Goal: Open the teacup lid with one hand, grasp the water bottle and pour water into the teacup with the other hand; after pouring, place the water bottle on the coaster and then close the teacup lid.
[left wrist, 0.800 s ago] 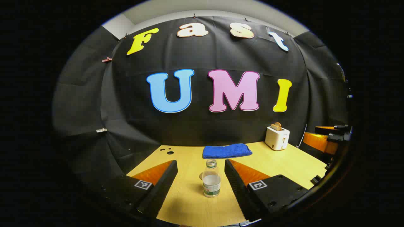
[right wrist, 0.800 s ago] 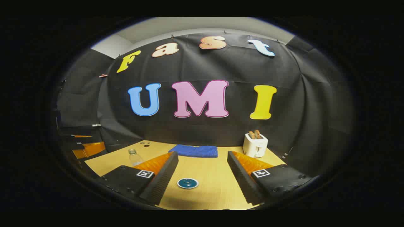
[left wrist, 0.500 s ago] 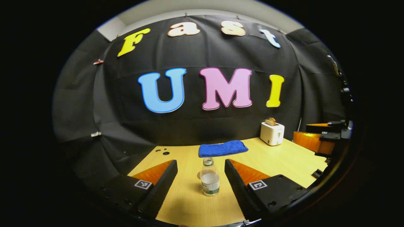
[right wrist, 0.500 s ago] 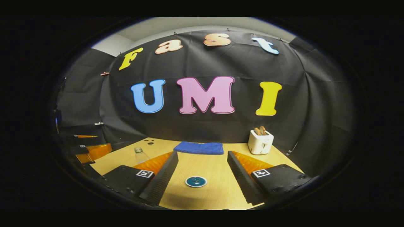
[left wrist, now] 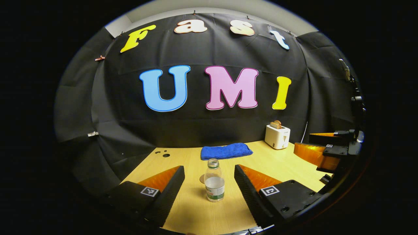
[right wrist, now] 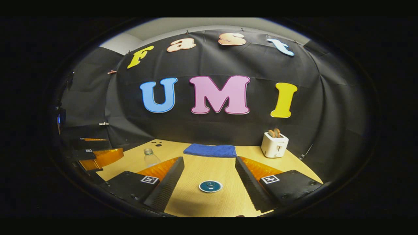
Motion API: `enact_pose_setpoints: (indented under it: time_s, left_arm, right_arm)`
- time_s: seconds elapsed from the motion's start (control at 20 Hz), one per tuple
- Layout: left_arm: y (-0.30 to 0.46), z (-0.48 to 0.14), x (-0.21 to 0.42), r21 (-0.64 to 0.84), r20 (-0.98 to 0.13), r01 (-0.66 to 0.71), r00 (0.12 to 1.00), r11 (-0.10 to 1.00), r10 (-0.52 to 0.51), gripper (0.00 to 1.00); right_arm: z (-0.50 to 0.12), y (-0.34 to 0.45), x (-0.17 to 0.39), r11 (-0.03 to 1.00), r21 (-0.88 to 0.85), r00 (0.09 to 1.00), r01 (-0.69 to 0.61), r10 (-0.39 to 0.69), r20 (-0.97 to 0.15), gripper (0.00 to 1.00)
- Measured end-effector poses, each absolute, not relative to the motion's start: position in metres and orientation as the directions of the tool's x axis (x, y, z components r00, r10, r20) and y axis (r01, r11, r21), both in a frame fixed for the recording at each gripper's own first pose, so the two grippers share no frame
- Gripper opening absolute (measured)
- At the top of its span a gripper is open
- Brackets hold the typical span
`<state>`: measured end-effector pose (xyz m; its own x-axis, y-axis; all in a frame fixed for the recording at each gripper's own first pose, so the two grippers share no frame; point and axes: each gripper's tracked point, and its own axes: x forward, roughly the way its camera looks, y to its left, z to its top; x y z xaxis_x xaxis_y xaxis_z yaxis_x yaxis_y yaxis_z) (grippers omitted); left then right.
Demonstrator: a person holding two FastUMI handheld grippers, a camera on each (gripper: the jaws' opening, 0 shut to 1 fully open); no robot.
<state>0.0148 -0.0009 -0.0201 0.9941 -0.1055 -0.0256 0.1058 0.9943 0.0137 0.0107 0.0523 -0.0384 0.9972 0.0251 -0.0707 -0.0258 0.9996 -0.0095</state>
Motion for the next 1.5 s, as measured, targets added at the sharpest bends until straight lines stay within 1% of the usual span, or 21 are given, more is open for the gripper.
enact_pose_setpoints:
  time_s: [0.2,0.3,0.45,0.6,0.75,0.85,1.0,1.15,1.25,1.4,1.45,1.5]
  left_arm:
    - [0.001,-0.029,0.023,0.002,-0.042,0.098,0.994,0.995,-0.098,0.97]
    - [0.001,-0.039,0.029,-0.002,-0.052,0.095,0.994,0.995,-0.095,0.97]
    - [0.0,-0.067,0.043,-0.014,-0.082,0.083,0.993,0.996,-0.084,0.97]
    - [-0.001,-0.107,0.056,-0.07,-0.12,0.056,0.991,0.996,-0.064,0.97]
    - [-0.002,-0.142,0.06,-0.101,-0.161,0.042,0.985,0.994,-0.058,0.97]
    - [-0.001,-0.159,0.059,-0.125,-0.184,0.032,0.981,0.992,-0.055,0.98]
    - [0.004,-0.17,0.053,-0.132,-0.2,0.014,0.979,0.991,-0.04,0.98]
    - [0.012,-0.18,0.048,-0.124,-0.223,-0.011,0.975,0.992,-0.017,0.98]
    - [0.012,-0.184,0.044,-0.134,-0.232,-0.013,0.973,0.991,-0.019,0.98]
    - [0.008,-0.186,0.044,-0.113,-0.231,-0.006,0.973,0.994,-0.021,0.99]
    - [0.007,-0.187,0.043,-0.104,-0.23,0.0,0.973,0.995,-0.024,0.99]
    - [0.004,-0.188,0.042,-0.097,-0.23,0.008,0.973,0.995,-0.031,0.98]
  right_arm:
    - [-0.058,0.054,0.02,0.999,-0.012,0.994,-0.031,0.029,-0.108,0.98]
    - [-0.078,0.052,0.032,0.999,-0.013,0.99,-0.033,0.031,-0.14,0.98]
    - [-0.123,0.048,0.057,0.999,-0.03,0.983,-0.023,0.017,-0.184,0.98]
    - [-0.181,0.041,0.087,0.997,-0.075,0.974,-0.011,-0.006,-0.227,0.98]
    - [-0.218,0.039,0.106,0.999,-0.046,0.967,0.001,-0.013,-0.254,0.98]
    - [-0.235,0.038,0.113,0.997,-0.074,0.967,0.0,-0.019,-0.255,0.98]
    - [-0.245,0.044,0.116,1.0,-0.011,0.957,-0.017,0.013,-0.29,0.98]
    - [-0.24,0.044,0.122,1.0,-0.018,0.966,-0.018,0.012,-0.259,0.98]
    - [-0.246,0.045,0.126,0.999,-0.025,0.963,-0.028,0.02,-0.268,0.98]
    - [-0.246,0.049,0.127,0.999,-0.015,0.963,-0.038,0.032,-0.266,0.94]
    - [-0.246,0.049,0.129,0.999,-0.015,0.964,-0.036,0.031,-0.262,0.86]
    - [-0.247,0.05,0.129,0.999,-0.009,0.963,-0.039,0.035,-0.267,0.8]
